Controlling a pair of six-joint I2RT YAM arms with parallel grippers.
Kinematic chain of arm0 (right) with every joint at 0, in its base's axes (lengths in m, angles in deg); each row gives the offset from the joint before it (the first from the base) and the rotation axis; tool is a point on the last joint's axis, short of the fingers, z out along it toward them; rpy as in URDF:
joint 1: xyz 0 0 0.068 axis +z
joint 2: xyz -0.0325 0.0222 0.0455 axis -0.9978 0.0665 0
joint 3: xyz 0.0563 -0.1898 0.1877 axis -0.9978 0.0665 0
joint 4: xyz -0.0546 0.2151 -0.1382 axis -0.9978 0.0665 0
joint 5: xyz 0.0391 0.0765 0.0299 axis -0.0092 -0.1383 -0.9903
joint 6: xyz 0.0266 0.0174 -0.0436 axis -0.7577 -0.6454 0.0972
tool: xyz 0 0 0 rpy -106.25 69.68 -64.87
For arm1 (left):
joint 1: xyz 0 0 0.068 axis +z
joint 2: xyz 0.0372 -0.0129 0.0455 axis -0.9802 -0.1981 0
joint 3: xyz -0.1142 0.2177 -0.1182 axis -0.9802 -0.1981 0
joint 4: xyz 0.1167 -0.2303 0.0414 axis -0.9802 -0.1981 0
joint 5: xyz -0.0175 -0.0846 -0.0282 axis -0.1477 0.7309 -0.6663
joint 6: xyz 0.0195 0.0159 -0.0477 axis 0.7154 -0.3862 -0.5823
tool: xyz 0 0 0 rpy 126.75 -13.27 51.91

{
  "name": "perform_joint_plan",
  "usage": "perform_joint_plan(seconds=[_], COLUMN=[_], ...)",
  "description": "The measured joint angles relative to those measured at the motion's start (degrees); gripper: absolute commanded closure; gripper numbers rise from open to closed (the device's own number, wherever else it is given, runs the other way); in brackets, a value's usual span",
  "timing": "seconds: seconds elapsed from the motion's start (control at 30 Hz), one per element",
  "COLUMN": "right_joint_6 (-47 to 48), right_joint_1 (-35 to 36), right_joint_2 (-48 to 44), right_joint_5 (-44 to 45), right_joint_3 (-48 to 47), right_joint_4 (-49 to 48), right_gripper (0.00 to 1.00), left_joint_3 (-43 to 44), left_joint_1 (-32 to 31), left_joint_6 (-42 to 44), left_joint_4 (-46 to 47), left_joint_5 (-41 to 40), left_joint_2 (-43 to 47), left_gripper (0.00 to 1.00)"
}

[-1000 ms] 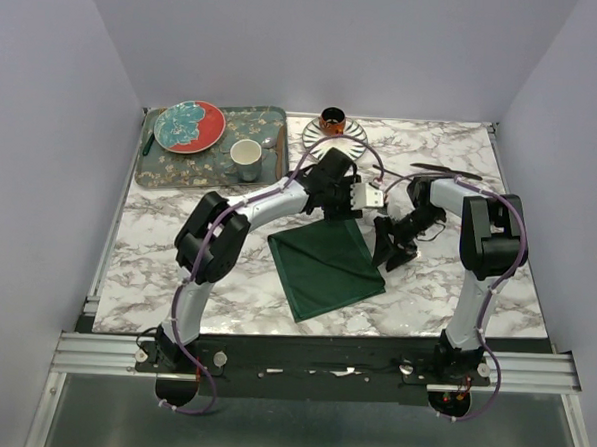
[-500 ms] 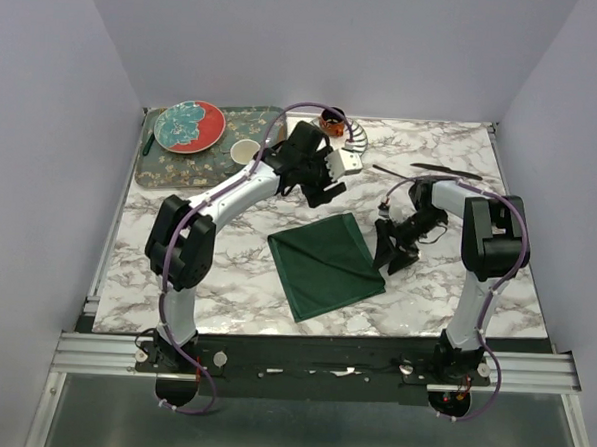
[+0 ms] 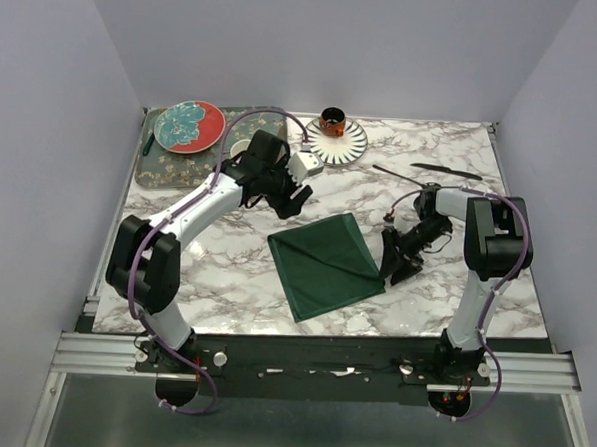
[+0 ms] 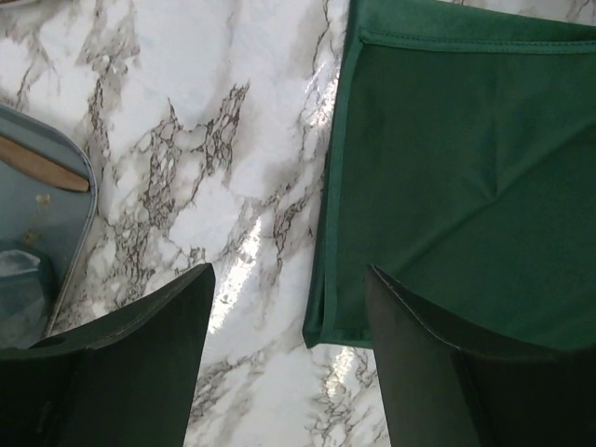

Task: Fold the napkin into a case and place the utensils inside
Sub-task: Smooth out the upper triangle-folded napkin at the center of the board.

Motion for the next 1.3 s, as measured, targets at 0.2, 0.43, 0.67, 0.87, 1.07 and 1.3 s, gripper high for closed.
perform_joint_plan(seconds=[0.2, 0.43, 0.67, 0.87, 1.07, 1.3], right_joint_6=[0.02, 0.11, -0.04, -1.31, -1.70, -1.60], right_joint_1=[-0.02, -0.02, 0.00, 1.27, 2.32, 2.47], right_joint_2=[0.35, 0.37, 0.00, -0.20, -0.22, -0.09], right_joint_5=[-0.50, -0.72, -1.68, -2.43, -2.45, -2.08], right_joint_3=[1.60, 3.65, 4.63, 5.07, 5.07, 4.46], right_joint_4=[-0.04, -0.26, -1.97, -3.96, -5.11, -4.85], right_gripper=[0.45, 0.55, 0.61, 0.67, 0.83, 1.00], left_joint_3=[-4.55, -6.43, -8.41, -9.88, -10.38, -11.02], left_joint_1=[0.70, 1.84, 2.29, 2.62, 3.26, 3.58], left_joint_6=[-2.36, -4.52, -5.70, -6.23, -6.51, -6.69], left_joint_4=[1.27, 3.06, 4.68, 5.51, 6.08, 6.25], left_joint_5=[0.07, 0.22, 0.20, 0.20, 0.20, 0.20], left_joint_2=[3.67, 5.49, 7.23, 8.74, 9.01, 9.11], left_gripper=[0.24, 0.24, 0.24, 0.24, 0.23, 0.24])
